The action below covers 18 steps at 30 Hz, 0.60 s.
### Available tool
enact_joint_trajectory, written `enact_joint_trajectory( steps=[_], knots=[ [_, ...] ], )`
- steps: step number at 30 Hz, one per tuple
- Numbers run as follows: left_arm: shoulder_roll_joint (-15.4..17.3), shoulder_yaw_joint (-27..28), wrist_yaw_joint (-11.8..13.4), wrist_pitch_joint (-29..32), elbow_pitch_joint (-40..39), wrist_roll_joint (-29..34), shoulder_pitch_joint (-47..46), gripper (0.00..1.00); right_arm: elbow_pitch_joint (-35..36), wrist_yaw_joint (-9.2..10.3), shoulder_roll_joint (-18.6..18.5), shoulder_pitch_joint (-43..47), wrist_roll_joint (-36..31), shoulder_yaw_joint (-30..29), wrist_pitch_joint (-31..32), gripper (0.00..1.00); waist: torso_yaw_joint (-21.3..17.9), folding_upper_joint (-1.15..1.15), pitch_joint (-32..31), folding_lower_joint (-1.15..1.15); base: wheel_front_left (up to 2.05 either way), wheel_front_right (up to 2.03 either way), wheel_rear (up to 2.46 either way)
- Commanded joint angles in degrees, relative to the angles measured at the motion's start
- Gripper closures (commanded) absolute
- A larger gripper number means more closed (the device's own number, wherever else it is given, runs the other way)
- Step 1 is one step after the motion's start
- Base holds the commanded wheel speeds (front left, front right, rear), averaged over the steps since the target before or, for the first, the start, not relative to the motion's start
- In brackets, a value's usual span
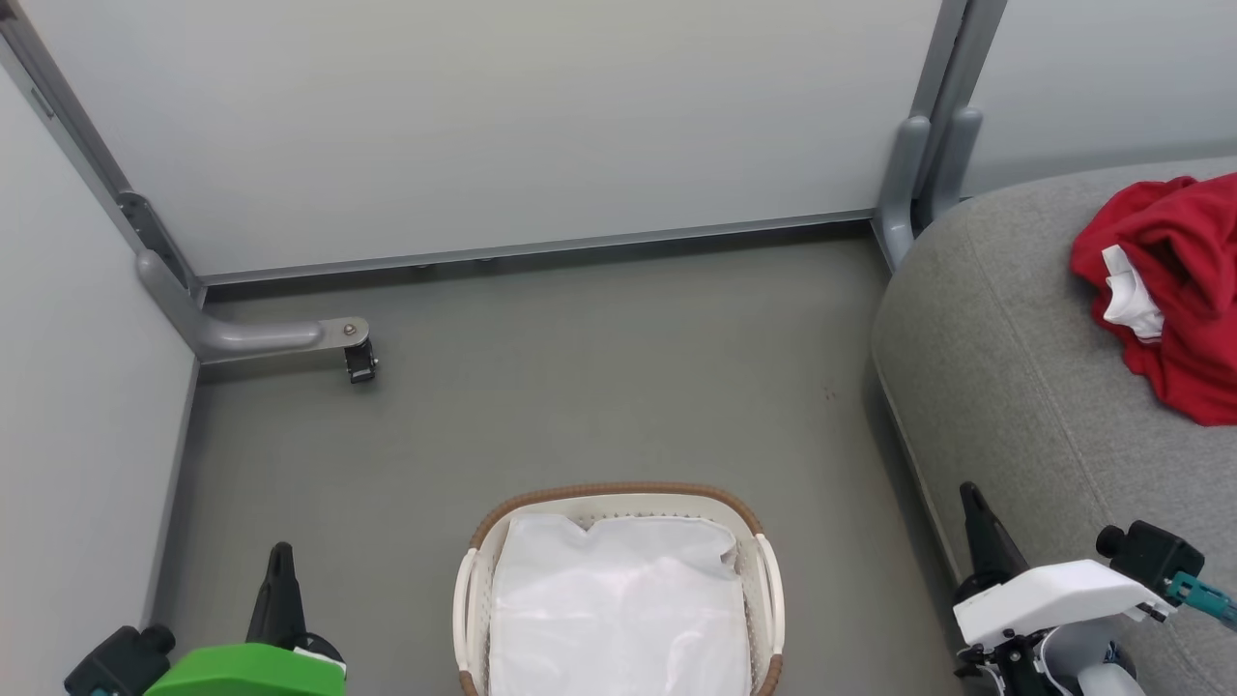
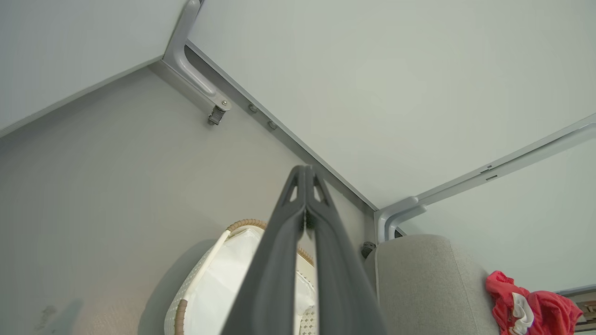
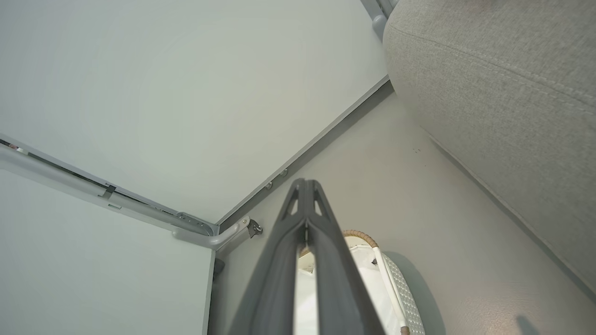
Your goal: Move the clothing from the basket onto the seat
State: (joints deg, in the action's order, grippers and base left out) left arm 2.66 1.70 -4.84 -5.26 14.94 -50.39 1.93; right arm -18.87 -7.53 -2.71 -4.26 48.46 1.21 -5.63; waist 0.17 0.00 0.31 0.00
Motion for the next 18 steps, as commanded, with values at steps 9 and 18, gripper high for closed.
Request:
enact_joint_trajectory(
  steps=[9,18],
  knots=[
    [0.2,1.0,-0.7,1.9,-0.9,-7.2,-2.7,1.00,1.5,0.03,-0.5,-1.5,7.6,-1.4,2.0,1.00,0.0,0.00,0.0,0.00,0.00,0.00,0.00],
    [0.2,1.6,-1.0,3.5,-0.9,-12.6,-3.7,1.00,2.1,0.03,-0.5,-1.7,13.2,-2.3,3.5,1.00,0.0,0.00,0.0,0.00,0.00,0.00,0.00]
  ],
)
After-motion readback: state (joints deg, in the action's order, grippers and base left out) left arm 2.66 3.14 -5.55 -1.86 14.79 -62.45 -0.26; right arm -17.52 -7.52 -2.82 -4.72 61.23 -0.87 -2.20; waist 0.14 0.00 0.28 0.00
